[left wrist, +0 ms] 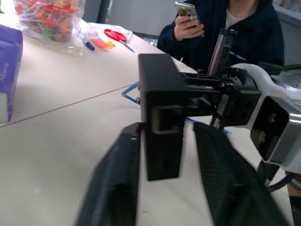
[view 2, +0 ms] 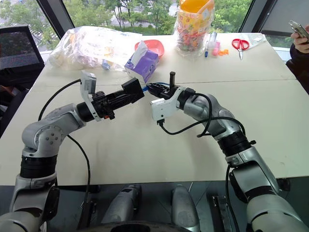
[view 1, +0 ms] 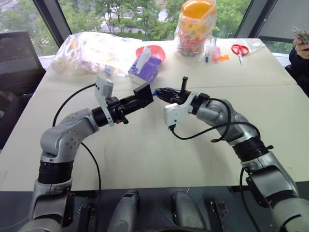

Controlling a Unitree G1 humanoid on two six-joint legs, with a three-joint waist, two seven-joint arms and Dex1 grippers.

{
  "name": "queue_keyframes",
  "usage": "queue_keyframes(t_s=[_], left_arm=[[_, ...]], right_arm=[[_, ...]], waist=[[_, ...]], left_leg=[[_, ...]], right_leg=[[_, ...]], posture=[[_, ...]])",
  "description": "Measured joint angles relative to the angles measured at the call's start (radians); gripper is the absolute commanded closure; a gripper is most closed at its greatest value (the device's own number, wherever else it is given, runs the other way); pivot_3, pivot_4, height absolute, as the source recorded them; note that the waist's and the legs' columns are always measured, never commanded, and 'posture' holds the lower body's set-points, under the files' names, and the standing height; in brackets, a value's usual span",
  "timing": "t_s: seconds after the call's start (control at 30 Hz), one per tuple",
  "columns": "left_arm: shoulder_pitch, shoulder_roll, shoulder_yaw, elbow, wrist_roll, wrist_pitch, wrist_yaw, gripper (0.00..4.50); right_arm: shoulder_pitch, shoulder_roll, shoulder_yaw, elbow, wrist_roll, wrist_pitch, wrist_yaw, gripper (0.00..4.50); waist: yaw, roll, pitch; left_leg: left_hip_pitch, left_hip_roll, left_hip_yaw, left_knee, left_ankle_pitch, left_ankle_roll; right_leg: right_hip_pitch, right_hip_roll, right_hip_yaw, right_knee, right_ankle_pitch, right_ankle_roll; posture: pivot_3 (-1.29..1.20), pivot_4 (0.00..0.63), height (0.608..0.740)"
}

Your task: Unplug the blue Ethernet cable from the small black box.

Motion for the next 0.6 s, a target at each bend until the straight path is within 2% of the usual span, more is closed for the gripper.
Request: queue_keyframes(t_s=[0.23, 0.33, 0.43, 0.5, 0.6], left_arm=[[0.004, -0.003, -0.009, 0.007, 0.020, 0.000, -0.025, 4.05], [0.004, 0.001, -0.009, 0.007, 0.024, 0.000, -0.038, 4.05], [0.004, 0.006, -0.010, 0.007, 0.024, 0.001, -0.061, 4.05], [0.004, 0.026, -0.010, 0.008, 0.023, 0.000, -0.091, 4.05], [0.023, 0.076, -0.014, 0.005, 0.023, -0.008, -0.175, 4.05]], right_arm=[[0.014, -0.007, -0.002, -0.008, 0.019, 0.000, 0.035, 4.50], [0.014, -0.008, -0.002, -0.010, 0.051, -0.011, 0.064, 3.31], [0.014, -0.006, 0.006, -0.017, 0.099, -0.021, 0.113, 1.85], [0.010, -0.007, 0.005, -0.017, 0.195, 0.021, 0.214, 1.85], [-0.003, -0.025, -0.004, -0.017, 0.428, 0.137, 0.453, 1.85]], waist=[[0.000, 0.000, 0.000], [0.000, 0.000, 0.000], [0.000, 0.000, 0.000], [-0.001, 0.000, 0.000], [-0.002, 0.000, 0.000]], left_leg=[[0.000, 0.000, 0.000, 0.000, 0.000, 0.000], [0.000, 0.000, 0.000, 0.000, 0.000, 0.000], [0.000, 0.000, 0.000, 0.000, 0.000, 0.000], [0.000, 0.000, 0.000, 0.000, 0.000, 0.000], [0.000, 0.000, 0.000, 0.000, 0.000, 0.000]], right_leg=[[0.000, 0.000, 0.000, 0.000, 0.000, 0.000], [0.000, 0.000, 0.000, 0.000, 0.000, 0.000], [0.000, 0.000, 0.000, 0.000, 0.000, 0.000], [0.000, 0.000, 0.000, 0.000, 0.000, 0.000], [0.001, 0.000, 0.000, 0.000, 0.000, 0.000]], posture=[[0.00, 0.150, 0.726], [0.00, 0.150, 0.726], [0.00, 0.150, 0.726], [0.00, 0.150, 0.726], [0.00, 0.150, 0.726]])
